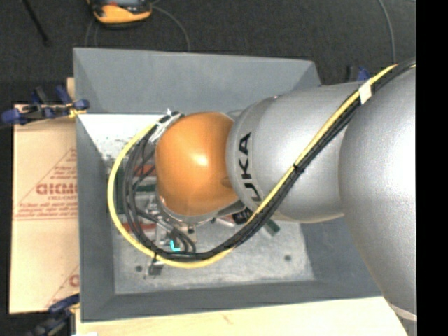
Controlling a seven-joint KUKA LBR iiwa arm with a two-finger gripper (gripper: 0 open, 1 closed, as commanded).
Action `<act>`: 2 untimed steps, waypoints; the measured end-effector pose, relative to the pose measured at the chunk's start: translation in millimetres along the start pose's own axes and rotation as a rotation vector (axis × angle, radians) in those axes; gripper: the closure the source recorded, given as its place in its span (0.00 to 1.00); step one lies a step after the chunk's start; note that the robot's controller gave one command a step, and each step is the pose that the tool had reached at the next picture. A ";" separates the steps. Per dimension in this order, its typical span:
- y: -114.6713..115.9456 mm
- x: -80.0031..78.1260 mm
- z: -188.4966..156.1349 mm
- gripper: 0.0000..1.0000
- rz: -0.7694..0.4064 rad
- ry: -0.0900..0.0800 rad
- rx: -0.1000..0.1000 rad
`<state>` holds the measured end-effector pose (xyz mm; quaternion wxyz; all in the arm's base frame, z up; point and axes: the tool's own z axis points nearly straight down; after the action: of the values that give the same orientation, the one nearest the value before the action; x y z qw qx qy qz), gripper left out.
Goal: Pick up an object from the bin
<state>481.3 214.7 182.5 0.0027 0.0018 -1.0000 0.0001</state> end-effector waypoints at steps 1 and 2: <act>-1.0 -2.2 -3.8 0.00 0.004 -0.007 -0.002; -33.2 -52.8 64.6 0.00 -0.087 -0.013 -0.002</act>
Offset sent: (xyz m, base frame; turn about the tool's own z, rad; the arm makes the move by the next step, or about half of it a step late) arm 0.0804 -0.0538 -0.1125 -0.1381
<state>533.8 181.6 117.7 -0.0039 0.0451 -0.9990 -0.0009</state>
